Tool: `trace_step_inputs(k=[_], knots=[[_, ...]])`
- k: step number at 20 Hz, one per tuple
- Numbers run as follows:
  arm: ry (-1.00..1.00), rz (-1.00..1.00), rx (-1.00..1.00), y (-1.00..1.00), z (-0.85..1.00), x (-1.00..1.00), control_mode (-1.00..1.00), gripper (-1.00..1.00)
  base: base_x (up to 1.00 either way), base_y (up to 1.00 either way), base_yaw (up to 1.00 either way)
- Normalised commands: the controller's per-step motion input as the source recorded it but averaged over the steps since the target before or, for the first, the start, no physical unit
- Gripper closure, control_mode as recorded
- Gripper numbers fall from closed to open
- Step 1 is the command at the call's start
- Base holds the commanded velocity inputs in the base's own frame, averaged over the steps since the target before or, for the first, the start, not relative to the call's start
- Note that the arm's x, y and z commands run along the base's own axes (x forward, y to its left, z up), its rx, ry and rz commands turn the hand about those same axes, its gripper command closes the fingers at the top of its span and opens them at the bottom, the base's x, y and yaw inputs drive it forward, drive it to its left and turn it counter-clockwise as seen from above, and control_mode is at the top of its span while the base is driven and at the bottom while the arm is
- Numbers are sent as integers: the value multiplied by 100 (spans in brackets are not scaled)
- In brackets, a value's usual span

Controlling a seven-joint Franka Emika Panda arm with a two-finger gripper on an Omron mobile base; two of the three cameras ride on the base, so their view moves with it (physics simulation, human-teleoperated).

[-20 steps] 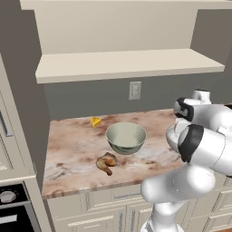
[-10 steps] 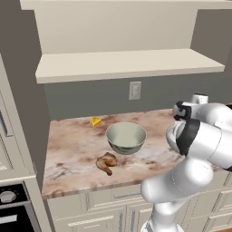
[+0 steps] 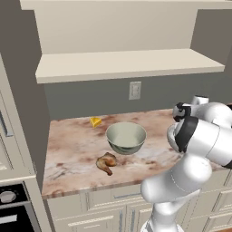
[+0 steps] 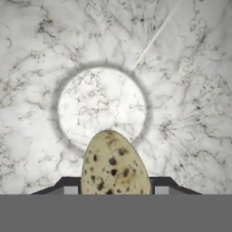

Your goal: Pick both bowls and place them on the counter. Then place the egg in one bowl and place the chicken drumstick in the other bowl.

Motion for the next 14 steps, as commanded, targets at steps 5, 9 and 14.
trace_step_inputs(k=[5, 9, 14], knots=[[0, 0, 0, 0, 0, 0, -100, -100, 0, 0, 0], [0, 0, 0, 2, 12, -3, -100, -100, 0, 0, 0], [-2, 0, 0, 19, 43, -19, -100, -100, 0, 0, 0]])
